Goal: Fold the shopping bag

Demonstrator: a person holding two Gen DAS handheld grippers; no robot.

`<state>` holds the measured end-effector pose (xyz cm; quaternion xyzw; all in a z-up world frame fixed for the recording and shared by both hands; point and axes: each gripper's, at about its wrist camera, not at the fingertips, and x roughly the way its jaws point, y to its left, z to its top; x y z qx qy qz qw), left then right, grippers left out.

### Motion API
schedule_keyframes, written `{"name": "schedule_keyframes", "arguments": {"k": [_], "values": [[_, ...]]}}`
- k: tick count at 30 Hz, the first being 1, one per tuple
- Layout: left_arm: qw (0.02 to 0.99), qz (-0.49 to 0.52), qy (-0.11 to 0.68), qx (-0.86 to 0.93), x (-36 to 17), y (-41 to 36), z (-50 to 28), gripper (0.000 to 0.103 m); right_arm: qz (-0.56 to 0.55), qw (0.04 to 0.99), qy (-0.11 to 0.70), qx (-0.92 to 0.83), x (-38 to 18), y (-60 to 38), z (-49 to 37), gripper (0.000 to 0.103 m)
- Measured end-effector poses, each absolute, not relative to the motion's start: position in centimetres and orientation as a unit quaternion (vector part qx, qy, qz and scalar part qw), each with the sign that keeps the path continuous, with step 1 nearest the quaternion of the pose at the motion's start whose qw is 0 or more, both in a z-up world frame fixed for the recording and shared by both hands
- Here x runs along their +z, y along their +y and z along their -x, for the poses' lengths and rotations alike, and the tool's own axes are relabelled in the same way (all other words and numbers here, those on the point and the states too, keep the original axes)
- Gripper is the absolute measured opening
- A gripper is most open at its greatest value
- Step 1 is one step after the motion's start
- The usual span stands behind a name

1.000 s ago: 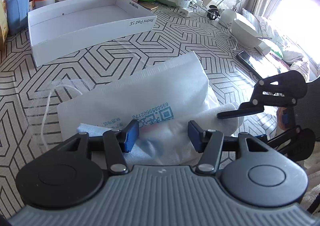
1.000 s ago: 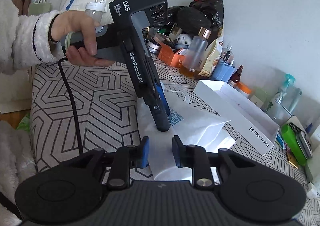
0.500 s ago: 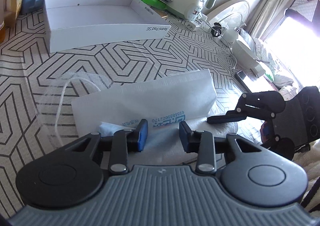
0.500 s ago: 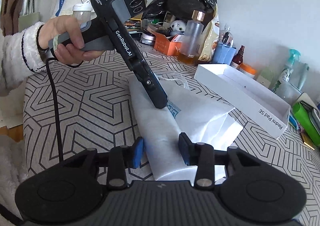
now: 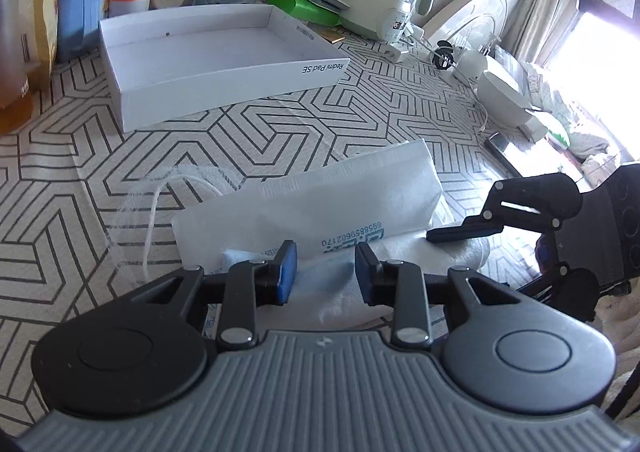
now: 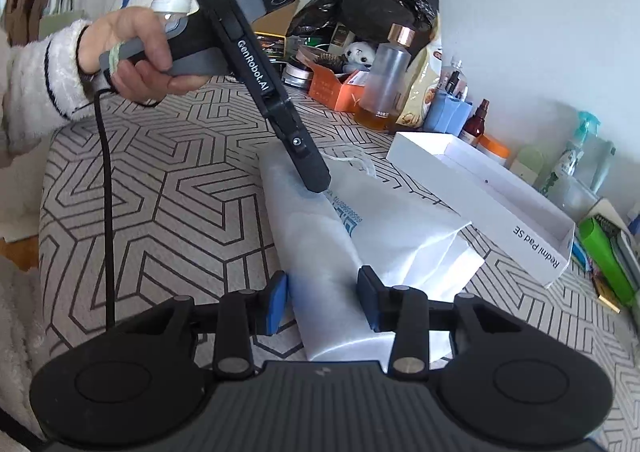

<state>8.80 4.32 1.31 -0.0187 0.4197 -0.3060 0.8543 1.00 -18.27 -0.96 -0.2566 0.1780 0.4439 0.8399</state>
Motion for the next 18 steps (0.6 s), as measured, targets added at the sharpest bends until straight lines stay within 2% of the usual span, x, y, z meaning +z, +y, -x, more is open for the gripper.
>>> {"name": "schedule_keyframes", "arguments": {"k": [4,12,18], "values": [[0.858,-0.012,0.414,-0.303,1.3,3.4,-8.3,0.041,0.258,0.836,0.182,0.449,-0.8,-18.3,-1.2,0.040],[0.840,0.062,0.433,-0.321,0.0,5.2,-9.6,0.041,0.252,0.832,0.182,0.460,-0.9,-18.4,-2.0,0.046],[0.835,0.052,0.445,-0.320,0.4,4.7,-9.7,0.041,0.223,0.833,0.211,0.460,-0.5,-18.4,-2.7,0.045]]}}
